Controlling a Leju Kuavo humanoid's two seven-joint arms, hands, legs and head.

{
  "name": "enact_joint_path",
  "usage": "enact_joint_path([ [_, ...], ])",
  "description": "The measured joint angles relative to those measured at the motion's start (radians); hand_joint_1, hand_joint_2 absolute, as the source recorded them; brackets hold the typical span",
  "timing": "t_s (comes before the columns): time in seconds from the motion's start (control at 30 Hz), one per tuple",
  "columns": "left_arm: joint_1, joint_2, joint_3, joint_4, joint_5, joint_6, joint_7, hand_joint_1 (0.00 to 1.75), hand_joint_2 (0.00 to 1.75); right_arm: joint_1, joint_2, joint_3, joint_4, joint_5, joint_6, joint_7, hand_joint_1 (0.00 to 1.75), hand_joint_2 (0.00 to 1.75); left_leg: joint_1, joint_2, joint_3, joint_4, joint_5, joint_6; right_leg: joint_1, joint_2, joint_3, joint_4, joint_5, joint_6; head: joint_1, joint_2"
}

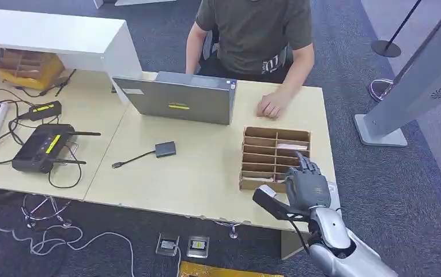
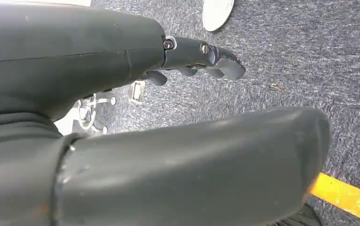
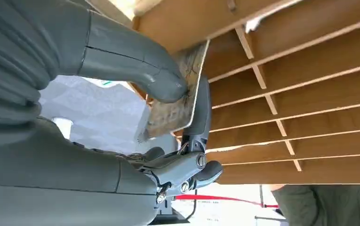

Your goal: Pass the card to the sensor for recognition and then transmit it.

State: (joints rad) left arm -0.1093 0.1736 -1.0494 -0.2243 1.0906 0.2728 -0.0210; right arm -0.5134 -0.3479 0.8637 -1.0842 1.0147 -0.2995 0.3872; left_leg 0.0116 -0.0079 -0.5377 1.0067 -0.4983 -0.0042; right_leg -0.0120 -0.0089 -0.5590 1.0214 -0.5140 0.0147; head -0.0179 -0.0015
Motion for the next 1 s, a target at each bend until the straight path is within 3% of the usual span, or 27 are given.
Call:
enact_joint_path([
  [0.77, 0.0, 0.0, 0.0, 0.0, -0.005, 0.0, 0.0, 0.0, 0.0, 0.002, -0.002, 0.0, -0.001, 0.004, 0.006, 0.009, 1.75, 1.75, 0.0, 0.0, 0.0, 0.0, 0.0, 0.0, 0.0, 0.0, 0.0, 0.0, 0.0, 0.0, 0.0, 0.0],
  [1.0, 0.0, 0.0, 0.0, 0.0, -0.004, 0.0, 0.0, 0.0, 0.0, 0.0, -0.019, -0.007, -0.072, 0.152, 0.008, 0.08, 1.75, 1.75, 0.0, 0.0, 0.0, 0.0, 0.0, 0.0, 0.0, 0.0, 0.0, 0.0, 0.0, 0.0, 0.0, 0.0],
])
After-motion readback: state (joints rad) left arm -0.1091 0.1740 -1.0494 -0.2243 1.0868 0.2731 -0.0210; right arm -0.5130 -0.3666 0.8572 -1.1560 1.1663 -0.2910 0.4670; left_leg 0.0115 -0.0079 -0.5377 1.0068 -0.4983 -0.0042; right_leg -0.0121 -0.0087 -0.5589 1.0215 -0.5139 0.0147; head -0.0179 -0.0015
